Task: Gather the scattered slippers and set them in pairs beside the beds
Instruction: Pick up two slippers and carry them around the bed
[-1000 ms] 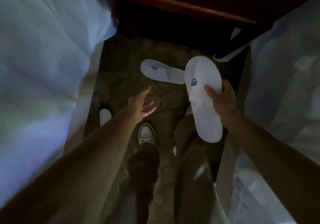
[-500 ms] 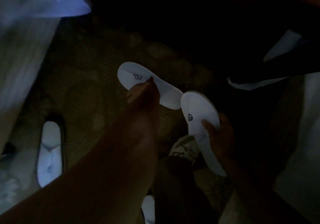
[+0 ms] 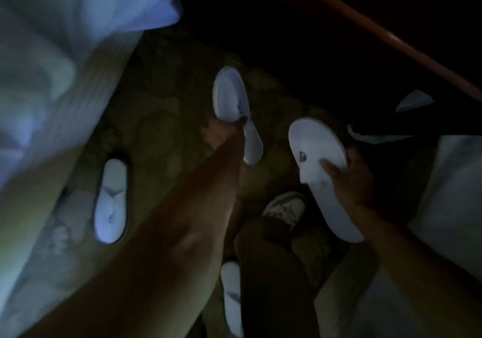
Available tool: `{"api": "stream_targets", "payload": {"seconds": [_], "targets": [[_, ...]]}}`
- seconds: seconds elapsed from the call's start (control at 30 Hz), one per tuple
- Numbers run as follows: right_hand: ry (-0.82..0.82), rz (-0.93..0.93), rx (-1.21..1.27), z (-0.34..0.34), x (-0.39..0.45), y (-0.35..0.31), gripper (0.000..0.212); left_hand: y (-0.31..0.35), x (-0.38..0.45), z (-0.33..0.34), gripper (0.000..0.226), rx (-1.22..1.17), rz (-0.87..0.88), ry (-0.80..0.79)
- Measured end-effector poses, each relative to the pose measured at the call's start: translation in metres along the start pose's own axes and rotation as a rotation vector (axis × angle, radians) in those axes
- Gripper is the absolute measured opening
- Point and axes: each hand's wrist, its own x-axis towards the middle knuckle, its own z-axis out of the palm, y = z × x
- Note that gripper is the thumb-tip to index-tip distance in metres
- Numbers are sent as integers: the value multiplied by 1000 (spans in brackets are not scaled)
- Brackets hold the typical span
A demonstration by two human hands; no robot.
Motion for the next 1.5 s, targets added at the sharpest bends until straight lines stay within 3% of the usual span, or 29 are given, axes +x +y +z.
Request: {"api": "stream_targets", "payload": {"seconds": [0.13, 0.2, 0.27, 0.4, 0.47, 0.5, 0.6, 0.77, 0.93, 1.07, 1.13, 1.23, 1.3, 1.5], "targets": [[-163, -92, -103, -44, -67, -95, 58, 24, -81, -133, 79, 25, 73, -114], [-231, -134, -200, -76, -116, -139, 70, 28, -122, -210, 84, 32, 89, -150], [-292, -221, -238, -108, -174, -192, 83, 36, -164, -289, 77, -51, 78, -133], [-329, -323, -245, -152, -278, -269, 80, 55, -248, -428, 68, -281, 107, -75], [-344, -367, -196, -163, -316, -288, 86, 63, -284, -486, 49, -349, 113, -111], [-355, -390, -192, -166, -331, -292, 84, 64, -299, -510, 42, -361, 112, -102], [-377, -411, -224, -168, -369, -286, 59, 42, -329, -565, 59, -431, 91, -48], [-569, -439, -504, -172, -394, -239, 61, -37, -408, -597, 43, -552, 11, 141], [-589, -473, -741, -170, -384, -211, 64, -157, -490, -584, 51, -692, -181, 356], [-595, -575, -818, -138, -413, -223, 57, -236, -536, -585, 20, -1006, -297, 581], [-606, -634, -833, -106, -445, -234, 53, -273, -553, -588, 17, -1213, -344, 699], [-618, -714, -873, -42, -517, -243, 53, -328, -562, -592, 52, -1463, -426, 836], [-666, -763, -900, 11, -577, -242, 54, -366, -564, -598, 62, -1591, -477, 861], [-957, -1013, -918, 165, -794, -239, 45, -478, -600, -686, 46, -1684, -596, 924]]}}
